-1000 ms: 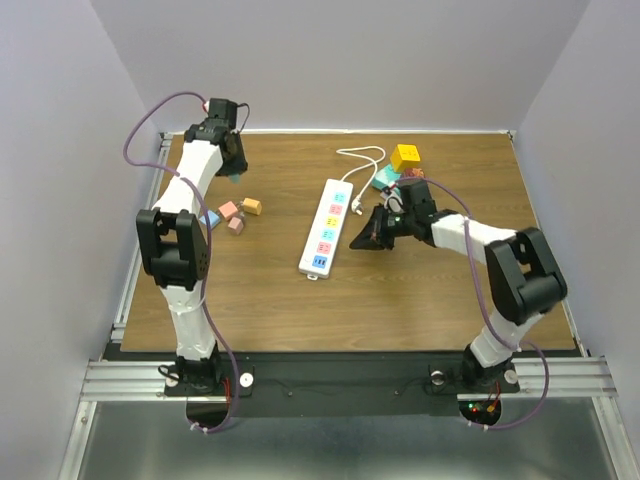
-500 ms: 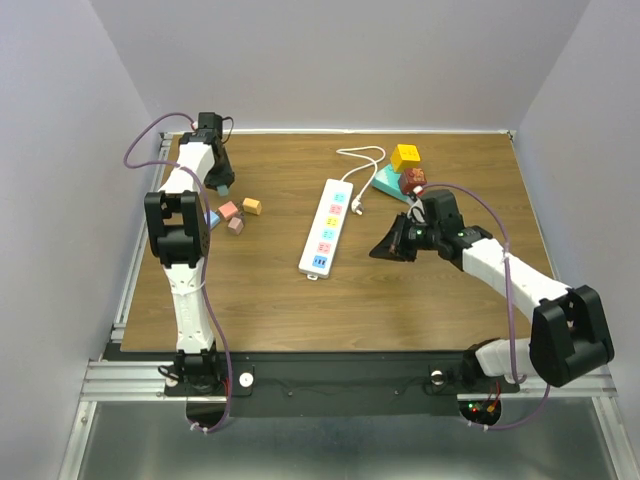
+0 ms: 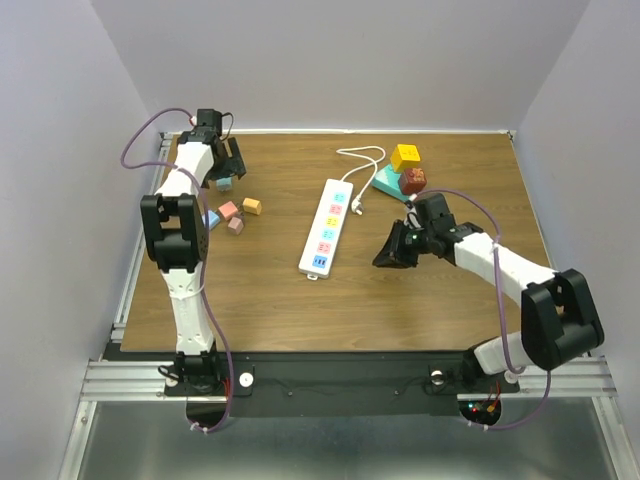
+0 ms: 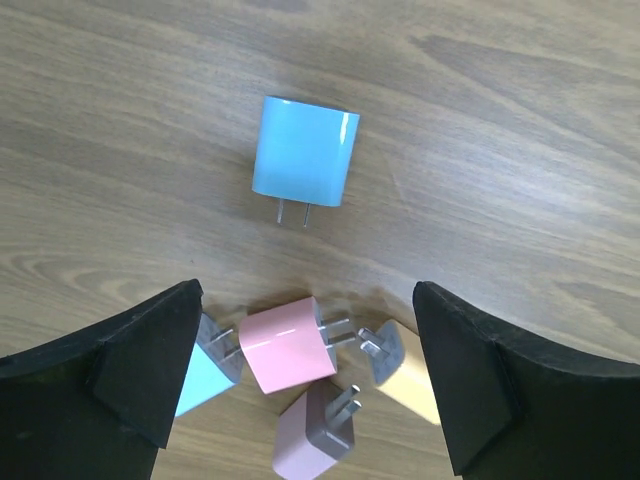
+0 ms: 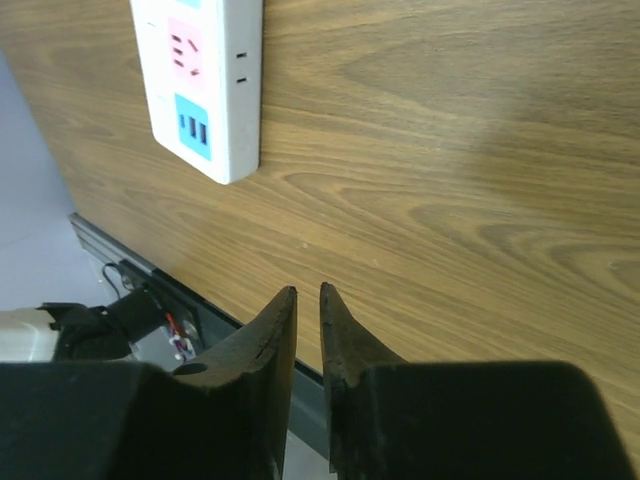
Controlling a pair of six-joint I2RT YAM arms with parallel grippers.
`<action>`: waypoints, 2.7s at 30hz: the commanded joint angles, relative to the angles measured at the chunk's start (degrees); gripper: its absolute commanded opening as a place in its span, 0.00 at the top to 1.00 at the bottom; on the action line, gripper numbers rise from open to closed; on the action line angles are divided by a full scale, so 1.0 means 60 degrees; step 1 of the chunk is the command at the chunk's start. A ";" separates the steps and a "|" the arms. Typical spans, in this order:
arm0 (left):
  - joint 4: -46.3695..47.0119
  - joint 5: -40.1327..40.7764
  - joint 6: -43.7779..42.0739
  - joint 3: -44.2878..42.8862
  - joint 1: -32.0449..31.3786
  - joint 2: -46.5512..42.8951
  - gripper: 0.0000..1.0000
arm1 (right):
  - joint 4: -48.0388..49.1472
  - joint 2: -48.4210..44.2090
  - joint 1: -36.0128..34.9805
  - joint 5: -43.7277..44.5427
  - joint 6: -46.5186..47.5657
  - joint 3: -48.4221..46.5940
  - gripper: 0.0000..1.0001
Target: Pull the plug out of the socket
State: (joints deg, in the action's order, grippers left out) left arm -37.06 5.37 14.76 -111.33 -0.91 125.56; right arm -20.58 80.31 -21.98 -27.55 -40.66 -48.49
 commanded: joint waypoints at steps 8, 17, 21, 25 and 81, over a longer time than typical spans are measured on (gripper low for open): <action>0.1326 -0.1155 0.0950 0.2701 -0.0068 -0.3696 0.01 | -0.0086 0.2741 -0.1799 0.1163 0.0874 -0.2448 0.82; 0.2324 -0.2520 0.1758 0.5575 -0.0112 -0.6948 0.01 | -0.0920 0.3795 -0.3016 0.2261 0.1459 -0.4337 0.01; 0.2295 -0.2594 0.1787 0.5898 -0.0112 -0.7507 0.01 | -0.1491 0.4279 -0.3134 0.2993 0.1621 -0.4984 0.00; 0.2251 -0.2564 0.1744 0.6146 -0.0112 -0.7859 0.01 | -0.1770 0.4675 -0.3266 0.3316 0.1490 -0.5277 0.00; 0.0771 -0.1934 0.1187 0.7656 0.0488 -1.0276 0.01 | 0.1124 1.3362 -0.0351 0.0594 -0.3491 -1.5840 0.85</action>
State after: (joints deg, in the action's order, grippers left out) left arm -31.42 -6.87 21.34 -66.17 1.74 66.61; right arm -23.59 158.89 -23.33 -20.91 -60.25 -143.28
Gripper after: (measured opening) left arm 0.986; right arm 0.125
